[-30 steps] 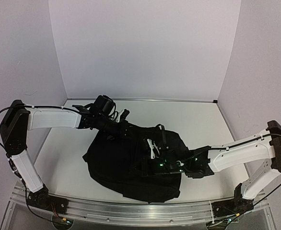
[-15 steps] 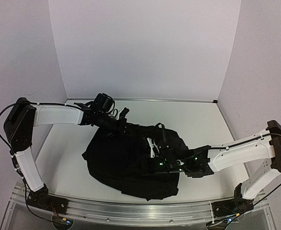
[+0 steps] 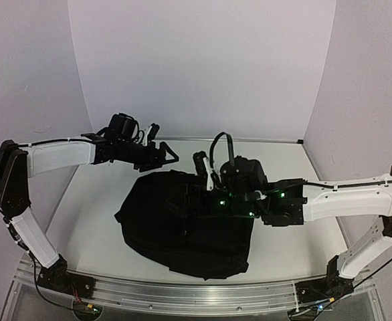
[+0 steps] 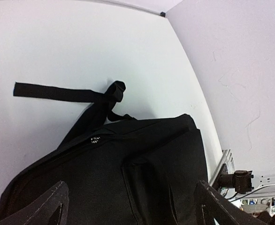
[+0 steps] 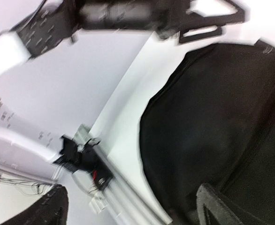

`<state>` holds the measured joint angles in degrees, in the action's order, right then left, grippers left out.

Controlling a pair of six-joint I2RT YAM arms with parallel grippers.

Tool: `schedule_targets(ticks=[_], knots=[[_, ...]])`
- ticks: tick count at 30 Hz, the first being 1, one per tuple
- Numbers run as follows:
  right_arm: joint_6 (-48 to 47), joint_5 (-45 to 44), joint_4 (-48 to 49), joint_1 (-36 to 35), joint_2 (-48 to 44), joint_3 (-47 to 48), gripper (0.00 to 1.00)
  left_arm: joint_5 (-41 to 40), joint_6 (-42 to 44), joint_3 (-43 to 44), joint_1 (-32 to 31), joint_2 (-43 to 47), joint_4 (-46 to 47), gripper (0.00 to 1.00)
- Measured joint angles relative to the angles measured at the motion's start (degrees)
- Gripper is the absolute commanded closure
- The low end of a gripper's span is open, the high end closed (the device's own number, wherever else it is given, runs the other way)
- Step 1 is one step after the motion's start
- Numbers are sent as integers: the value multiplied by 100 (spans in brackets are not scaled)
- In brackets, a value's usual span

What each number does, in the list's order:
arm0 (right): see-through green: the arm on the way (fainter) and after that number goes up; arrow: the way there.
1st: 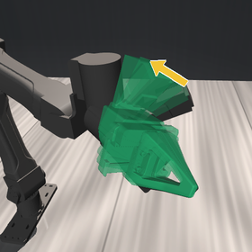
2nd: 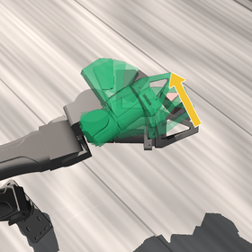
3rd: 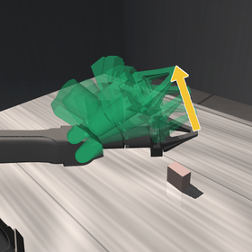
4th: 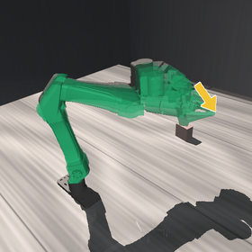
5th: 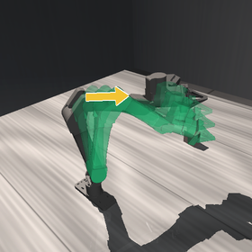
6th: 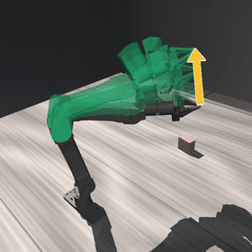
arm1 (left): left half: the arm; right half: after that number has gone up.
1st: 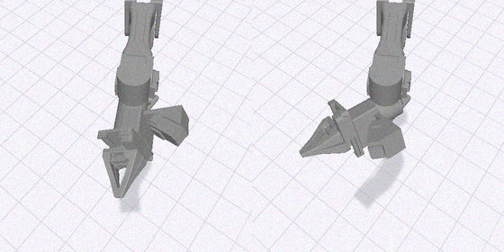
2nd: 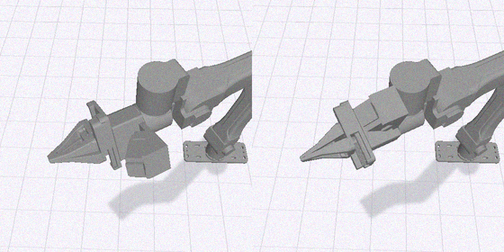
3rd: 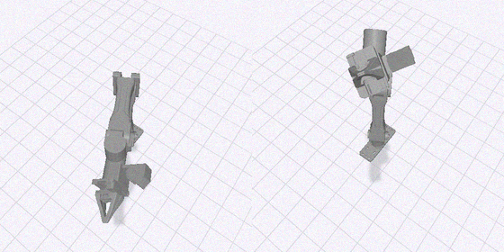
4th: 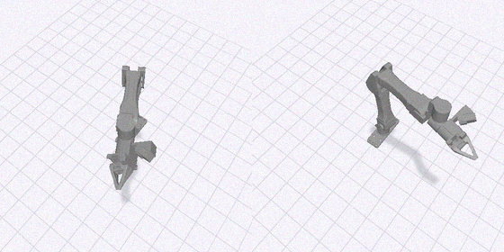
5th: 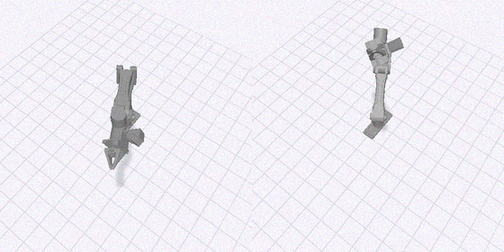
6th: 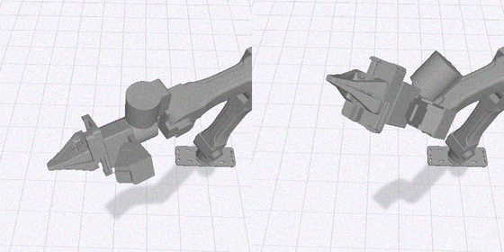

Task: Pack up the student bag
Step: Zip the student bag at the center of the board, then reset both arms

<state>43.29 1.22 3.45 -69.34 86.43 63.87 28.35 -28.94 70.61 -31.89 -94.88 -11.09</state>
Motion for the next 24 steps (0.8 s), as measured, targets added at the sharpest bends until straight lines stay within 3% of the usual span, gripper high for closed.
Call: schedule_targets(ticks=[5,16,24], knots=[[-454,-91,-367,1060,2,19,2,-265,61,-289,637,398,-9,0],[-1263,328,-528,4093,-41,-289,2,-988,-77,-1361,2424,1443,-324,0],[-1665,724,-826,6212,-797,-884,2,-1392,-138,-1537,3793,2647,-886,0]])
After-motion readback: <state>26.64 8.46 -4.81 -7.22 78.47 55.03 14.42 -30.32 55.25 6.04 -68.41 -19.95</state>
